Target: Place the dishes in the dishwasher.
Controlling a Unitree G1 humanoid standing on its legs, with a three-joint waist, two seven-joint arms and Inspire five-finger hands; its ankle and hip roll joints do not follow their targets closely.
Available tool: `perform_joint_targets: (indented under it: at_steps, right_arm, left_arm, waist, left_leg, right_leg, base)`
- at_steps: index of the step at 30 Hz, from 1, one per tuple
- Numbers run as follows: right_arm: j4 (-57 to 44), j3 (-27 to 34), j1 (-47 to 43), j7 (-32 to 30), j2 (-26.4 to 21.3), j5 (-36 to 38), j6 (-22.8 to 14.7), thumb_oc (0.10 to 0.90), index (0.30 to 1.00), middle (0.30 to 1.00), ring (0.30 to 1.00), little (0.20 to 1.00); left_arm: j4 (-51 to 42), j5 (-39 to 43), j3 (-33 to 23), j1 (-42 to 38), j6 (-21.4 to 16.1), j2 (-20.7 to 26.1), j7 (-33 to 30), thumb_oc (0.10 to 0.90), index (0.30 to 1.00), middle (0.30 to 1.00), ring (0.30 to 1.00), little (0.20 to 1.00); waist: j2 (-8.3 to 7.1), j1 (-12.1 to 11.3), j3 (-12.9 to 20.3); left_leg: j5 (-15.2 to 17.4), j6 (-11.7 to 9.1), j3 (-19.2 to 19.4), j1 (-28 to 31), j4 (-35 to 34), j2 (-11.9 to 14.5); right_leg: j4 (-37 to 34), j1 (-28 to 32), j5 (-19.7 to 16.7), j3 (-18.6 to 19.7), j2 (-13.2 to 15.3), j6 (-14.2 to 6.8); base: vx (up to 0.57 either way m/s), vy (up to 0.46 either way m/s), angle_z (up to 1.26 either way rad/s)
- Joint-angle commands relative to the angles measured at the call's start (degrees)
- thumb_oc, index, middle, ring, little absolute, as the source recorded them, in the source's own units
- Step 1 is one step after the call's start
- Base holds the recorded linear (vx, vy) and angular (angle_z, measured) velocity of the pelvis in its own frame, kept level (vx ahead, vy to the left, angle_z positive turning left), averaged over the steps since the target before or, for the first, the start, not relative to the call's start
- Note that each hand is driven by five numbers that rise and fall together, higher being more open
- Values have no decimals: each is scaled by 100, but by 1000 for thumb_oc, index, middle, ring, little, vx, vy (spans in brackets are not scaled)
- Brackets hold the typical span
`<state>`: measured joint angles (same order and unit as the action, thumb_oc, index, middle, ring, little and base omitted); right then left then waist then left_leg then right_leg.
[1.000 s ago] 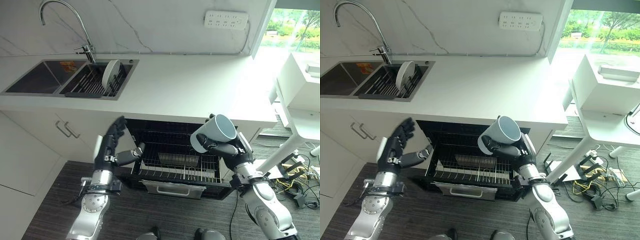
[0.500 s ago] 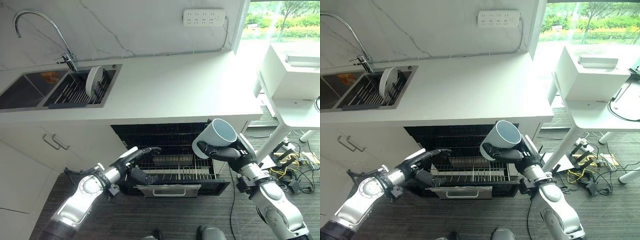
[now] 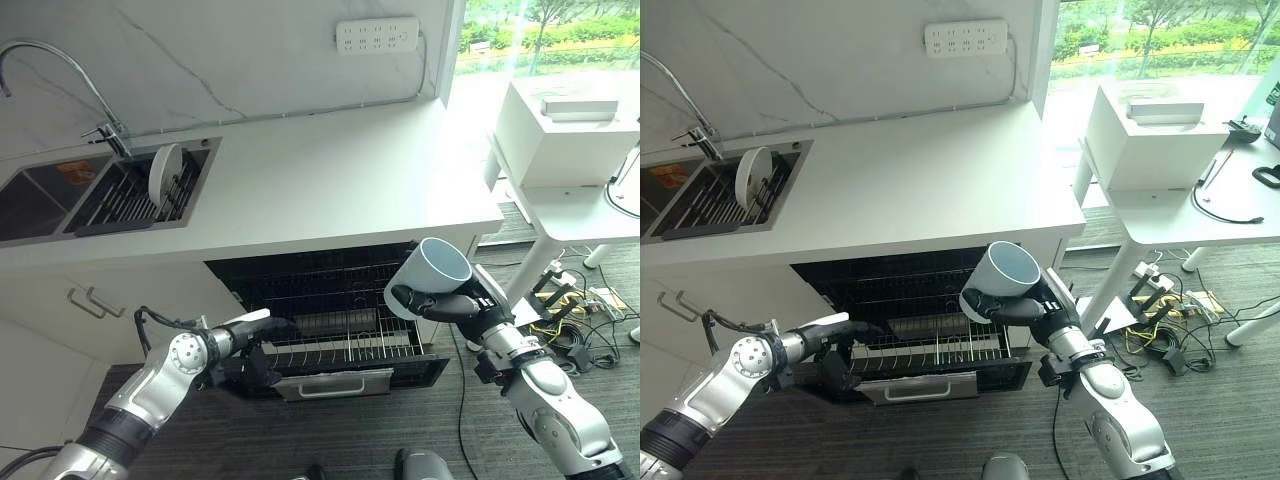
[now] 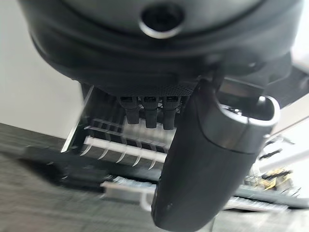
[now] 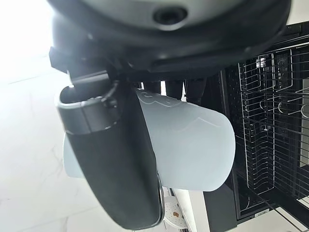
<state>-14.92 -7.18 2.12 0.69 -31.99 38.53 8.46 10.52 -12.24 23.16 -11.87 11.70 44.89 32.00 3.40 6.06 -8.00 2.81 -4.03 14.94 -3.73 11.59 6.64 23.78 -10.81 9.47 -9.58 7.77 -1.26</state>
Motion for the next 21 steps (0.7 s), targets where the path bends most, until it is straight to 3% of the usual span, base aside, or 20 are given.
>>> perform_joint_targets:
  at_steps: [1,11,16,21]
  right_arm:
    - [-570,299,-712,267,59,198,-484,400,300,300,300,300]
    - [-528,265,-720,426,197,93,-439,400,300,300,300,300]
    - [-510,273,-772,458,228,71,-348,400,300,300,300,300]
    - [-556,276,-866,398,254,12,-206,400,300,300,300,300]
  left_arm:
    - [-66,-269,-111,-509,-100,-17,-63,800,900,900,900,900]
    - [1375,-104,313,-91,141,-899,267,800,900,900,900,900]
    - [1710,-611,626,-56,256,-1100,974,800,900,900,900,900]
    - [1716,-1236,962,113,838,-1149,2586,800,900,900,900,900]
  waist:
    - [-104,49,225]
    - [-149,110,223]
    - [-147,126,202]
    - [-141,134,158]
  left_leg:
    - [967,23,-94,43,560,313]
    - [996,34,-17,98,560,334]
    - [1018,42,5,110,560,338]
    - [1045,51,6,115,560,322]
  right_leg:
    - [-659,539,100,184,90,-752]
    - [-659,556,120,209,62,-755]
    - [-659,559,135,199,58,-760]
    - [-659,554,147,188,49,-759]
  base:
    - [16,-9,-9]
    - [8,-8,-3]
    - [8,-1,-2]
    - [0,0,0]
